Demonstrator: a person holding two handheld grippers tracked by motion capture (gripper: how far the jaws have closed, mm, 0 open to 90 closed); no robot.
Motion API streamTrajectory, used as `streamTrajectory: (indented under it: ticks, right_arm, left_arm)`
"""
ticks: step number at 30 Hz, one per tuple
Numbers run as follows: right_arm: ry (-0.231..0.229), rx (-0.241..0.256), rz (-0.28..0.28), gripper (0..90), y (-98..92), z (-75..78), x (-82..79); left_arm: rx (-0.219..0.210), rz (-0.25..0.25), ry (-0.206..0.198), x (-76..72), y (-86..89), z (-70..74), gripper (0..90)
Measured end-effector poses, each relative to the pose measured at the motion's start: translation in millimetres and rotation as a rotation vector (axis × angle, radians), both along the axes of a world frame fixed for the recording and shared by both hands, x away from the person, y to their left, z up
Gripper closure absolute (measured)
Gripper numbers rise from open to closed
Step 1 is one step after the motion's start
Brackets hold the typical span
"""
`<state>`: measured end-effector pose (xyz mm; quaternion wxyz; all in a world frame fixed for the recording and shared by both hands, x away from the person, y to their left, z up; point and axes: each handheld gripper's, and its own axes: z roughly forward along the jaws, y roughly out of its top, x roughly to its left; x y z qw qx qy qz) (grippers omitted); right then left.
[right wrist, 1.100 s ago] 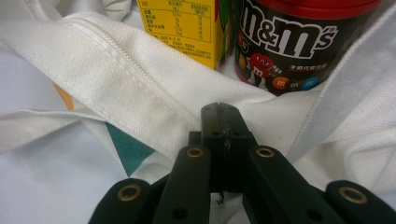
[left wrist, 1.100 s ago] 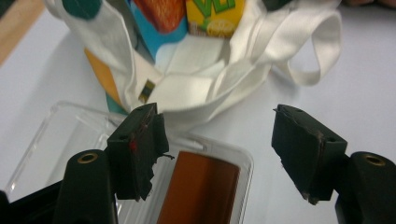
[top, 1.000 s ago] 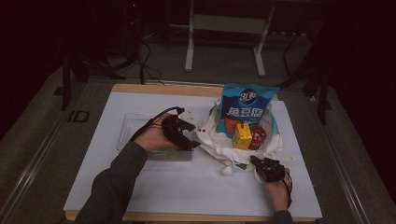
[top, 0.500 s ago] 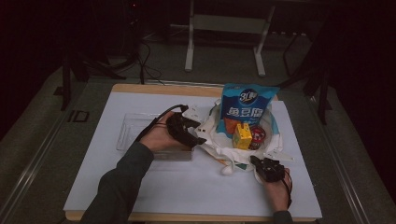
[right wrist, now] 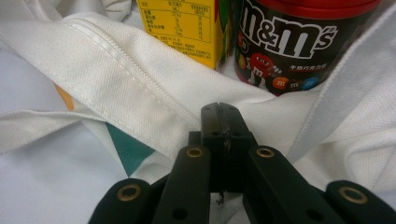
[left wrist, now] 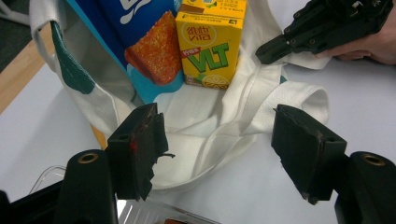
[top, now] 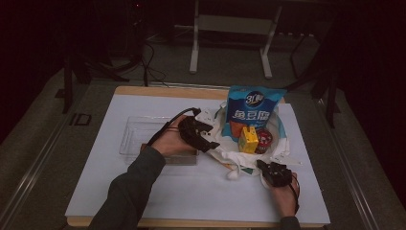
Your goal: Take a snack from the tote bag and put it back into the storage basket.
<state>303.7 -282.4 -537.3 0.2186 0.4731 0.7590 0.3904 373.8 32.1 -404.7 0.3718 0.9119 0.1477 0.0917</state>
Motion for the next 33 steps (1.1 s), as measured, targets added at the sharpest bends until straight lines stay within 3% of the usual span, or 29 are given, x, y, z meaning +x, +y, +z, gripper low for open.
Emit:
streamTrajectory:
  ticks: [8, 19, 21, 25, 33]
  right_arm:
    - [-0.001, -0.001, 0.0, 90.0, 0.1, 0.0, 0.0]
    - [-0.003, -0.004, -0.001, 90.0, 0.5, 0.0, -0.4]
    - [-0.003, -0.004, -0.001, 90.0, 0.4, 0.0, -0.4]
    - [-0.004, -0.006, -0.001, 90.0, 0.6, 0.0, -0.5]
    - [-0.003, -0.005, -0.001, 90.0, 0.6, 0.0, -0.5]
  left_arm:
    - [-0.022, 0.015, 0.021, 2.4, -5.6, -1.9, 32.5]
    - [-0.094, 0.034, 0.038, 6.1, -9.5, -1.8, 30.8]
    - [-0.087, 0.047, 0.027, 6.4, -11.7, -2.0, 30.9]
    - [-0.113, 0.06, -0.012, 4.9, -14.5, -1.7, 33.6]
    - [-0.108, 0.051, -0.018, 4.4, -24.4, -5.7, 34.0]
